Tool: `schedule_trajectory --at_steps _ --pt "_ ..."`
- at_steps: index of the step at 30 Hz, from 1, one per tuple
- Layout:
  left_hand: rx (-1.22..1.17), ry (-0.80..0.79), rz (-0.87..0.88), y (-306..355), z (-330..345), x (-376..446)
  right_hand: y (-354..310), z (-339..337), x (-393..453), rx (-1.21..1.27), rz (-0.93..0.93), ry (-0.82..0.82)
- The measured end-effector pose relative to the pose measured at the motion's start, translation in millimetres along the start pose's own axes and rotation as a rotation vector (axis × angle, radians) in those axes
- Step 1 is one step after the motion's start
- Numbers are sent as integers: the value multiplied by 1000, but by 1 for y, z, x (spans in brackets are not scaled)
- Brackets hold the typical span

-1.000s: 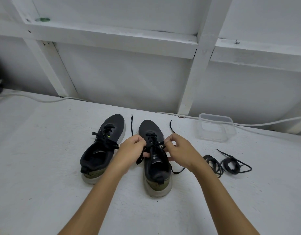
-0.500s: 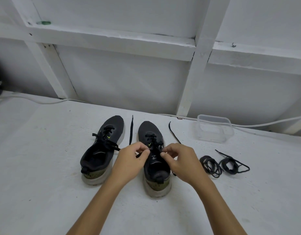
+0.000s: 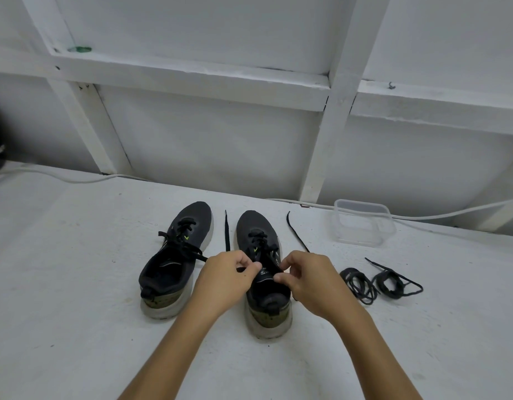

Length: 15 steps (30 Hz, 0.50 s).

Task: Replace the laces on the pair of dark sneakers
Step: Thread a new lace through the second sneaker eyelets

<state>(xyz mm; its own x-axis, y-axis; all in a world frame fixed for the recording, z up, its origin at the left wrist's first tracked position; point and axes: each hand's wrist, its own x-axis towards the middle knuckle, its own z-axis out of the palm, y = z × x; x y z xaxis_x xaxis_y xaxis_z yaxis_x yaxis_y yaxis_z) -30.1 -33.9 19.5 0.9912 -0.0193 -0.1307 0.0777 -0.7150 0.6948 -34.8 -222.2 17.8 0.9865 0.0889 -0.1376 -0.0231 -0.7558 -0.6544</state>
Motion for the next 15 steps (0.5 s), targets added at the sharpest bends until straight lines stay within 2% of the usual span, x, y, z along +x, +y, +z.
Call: schedule_trajectory --at_steps 5,10,12,15 --pt "50 65 74 2 2 -3 -3 -1 0 -81 -50 36" --pt "-85 88 107 3 12 -10 -6 7 -4 39 -60 68" --pt "-153 61 86 3 13 -13 -5 7 -4 86 -40 55" --pt "-213 -92 46 2 8 -12 -2 2 -3 122 -8 -17"
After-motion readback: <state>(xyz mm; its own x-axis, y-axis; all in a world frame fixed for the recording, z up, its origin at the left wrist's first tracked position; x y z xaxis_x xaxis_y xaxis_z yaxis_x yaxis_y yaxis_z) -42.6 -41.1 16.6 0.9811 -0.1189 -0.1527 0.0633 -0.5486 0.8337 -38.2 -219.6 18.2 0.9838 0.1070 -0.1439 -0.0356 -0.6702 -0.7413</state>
